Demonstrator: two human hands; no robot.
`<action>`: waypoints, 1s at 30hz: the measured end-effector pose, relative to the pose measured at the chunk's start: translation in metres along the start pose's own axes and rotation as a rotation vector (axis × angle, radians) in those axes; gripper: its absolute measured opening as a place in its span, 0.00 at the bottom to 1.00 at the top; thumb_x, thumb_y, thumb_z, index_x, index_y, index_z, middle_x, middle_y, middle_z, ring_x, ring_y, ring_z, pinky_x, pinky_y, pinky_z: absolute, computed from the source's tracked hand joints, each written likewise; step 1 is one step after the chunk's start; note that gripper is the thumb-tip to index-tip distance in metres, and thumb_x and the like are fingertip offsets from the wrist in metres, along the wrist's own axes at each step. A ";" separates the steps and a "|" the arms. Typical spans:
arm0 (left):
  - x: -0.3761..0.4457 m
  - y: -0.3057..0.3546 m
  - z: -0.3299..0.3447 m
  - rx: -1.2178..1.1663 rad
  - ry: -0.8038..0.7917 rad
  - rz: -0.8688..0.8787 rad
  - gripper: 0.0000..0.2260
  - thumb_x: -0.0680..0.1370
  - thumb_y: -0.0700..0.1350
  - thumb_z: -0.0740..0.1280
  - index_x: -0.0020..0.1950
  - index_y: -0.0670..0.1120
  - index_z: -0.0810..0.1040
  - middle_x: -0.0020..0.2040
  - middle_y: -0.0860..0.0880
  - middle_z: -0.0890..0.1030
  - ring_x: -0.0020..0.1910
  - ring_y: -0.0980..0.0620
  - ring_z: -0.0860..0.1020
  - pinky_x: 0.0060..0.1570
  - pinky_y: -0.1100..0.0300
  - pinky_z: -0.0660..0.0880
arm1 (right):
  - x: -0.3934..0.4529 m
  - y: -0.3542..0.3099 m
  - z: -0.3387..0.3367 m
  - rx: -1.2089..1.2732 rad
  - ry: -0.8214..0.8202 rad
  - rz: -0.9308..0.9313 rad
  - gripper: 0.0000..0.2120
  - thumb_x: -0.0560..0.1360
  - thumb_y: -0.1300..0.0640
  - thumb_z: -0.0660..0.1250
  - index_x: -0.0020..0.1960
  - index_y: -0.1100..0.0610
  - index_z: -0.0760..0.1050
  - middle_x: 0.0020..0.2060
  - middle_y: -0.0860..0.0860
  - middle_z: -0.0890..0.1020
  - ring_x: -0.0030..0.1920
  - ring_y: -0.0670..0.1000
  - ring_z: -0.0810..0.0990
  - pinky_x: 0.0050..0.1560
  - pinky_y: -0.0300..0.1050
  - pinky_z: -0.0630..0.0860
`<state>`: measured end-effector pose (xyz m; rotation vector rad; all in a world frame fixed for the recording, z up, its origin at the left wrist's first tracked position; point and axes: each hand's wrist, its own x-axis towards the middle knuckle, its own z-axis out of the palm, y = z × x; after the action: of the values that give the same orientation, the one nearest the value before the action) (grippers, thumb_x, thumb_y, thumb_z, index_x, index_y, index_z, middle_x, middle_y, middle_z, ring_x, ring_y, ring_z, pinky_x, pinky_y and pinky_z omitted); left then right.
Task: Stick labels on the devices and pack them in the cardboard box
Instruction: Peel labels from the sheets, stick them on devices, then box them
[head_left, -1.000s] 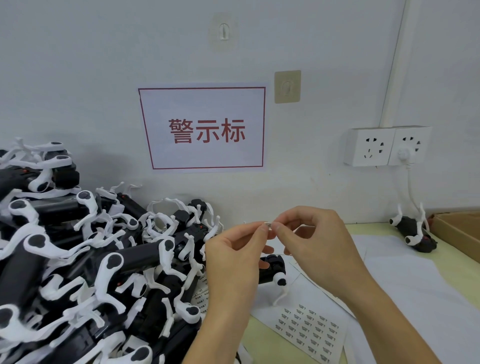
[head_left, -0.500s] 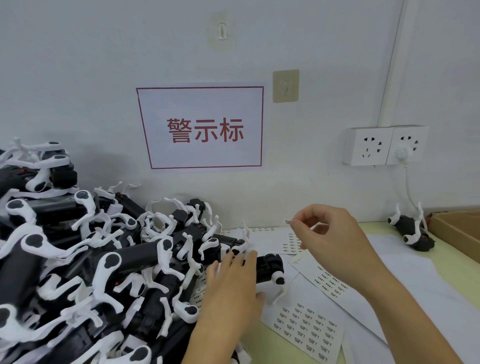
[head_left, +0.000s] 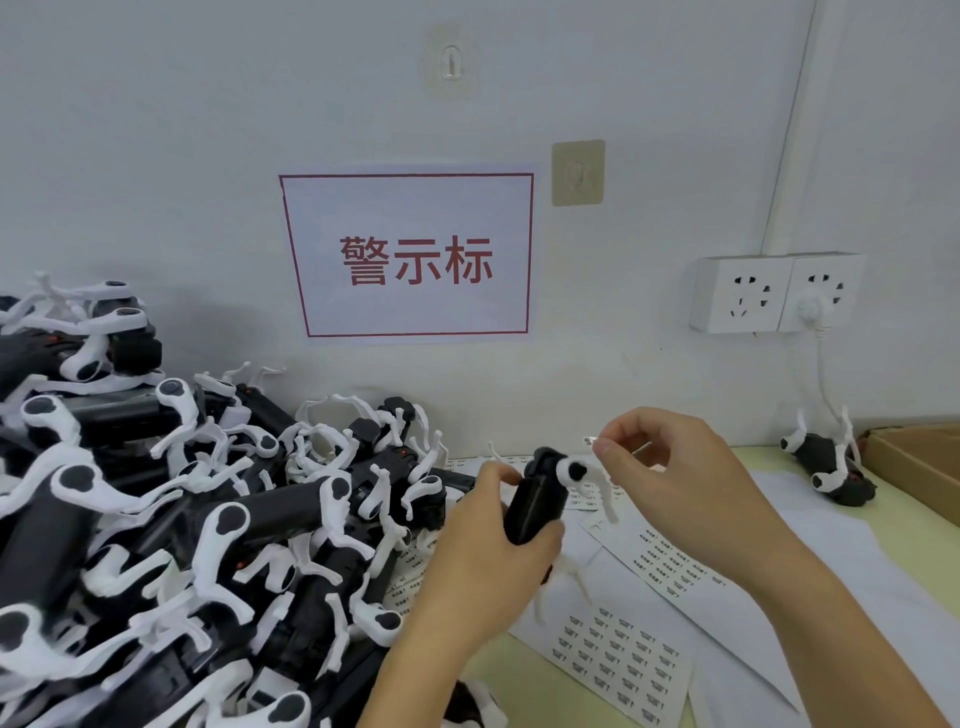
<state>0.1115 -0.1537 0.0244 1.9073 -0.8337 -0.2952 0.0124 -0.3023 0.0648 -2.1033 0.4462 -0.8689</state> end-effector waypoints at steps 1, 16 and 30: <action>0.001 0.002 0.000 -0.099 0.011 -0.013 0.14 0.76 0.50 0.71 0.58 0.57 0.70 0.47 0.51 0.81 0.35 0.58 0.83 0.38 0.60 0.80 | 0.000 -0.001 -0.001 0.003 -0.005 -0.015 0.07 0.76 0.54 0.69 0.40 0.49 0.79 0.35 0.40 0.82 0.38 0.41 0.79 0.36 0.28 0.71; 0.000 0.013 -0.003 -0.741 -0.138 -0.012 0.21 0.81 0.40 0.65 0.64 0.67 0.73 0.47 0.41 0.85 0.44 0.35 0.85 0.44 0.52 0.80 | -0.004 -0.016 -0.011 0.015 -0.050 -0.132 0.02 0.75 0.51 0.68 0.43 0.45 0.77 0.49 0.41 0.78 0.54 0.40 0.77 0.52 0.35 0.72; 0.001 0.016 -0.002 -0.701 -0.192 0.048 0.26 0.69 0.42 0.71 0.63 0.65 0.79 0.54 0.33 0.81 0.38 0.44 0.79 0.44 0.51 0.81 | -0.008 -0.020 -0.015 -0.207 -0.146 -0.194 0.09 0.76 0.55 0.70 0.39 0.44 0.76 0.51 0.38 0.74 0.56 0.37 0.72 0.54 0.30 0.66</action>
<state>0.1064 -0.1572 0.0391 1.2142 -0.7675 -0.6545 -0.0034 -0.2939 0.0843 -2.4130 0.2666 -0.7984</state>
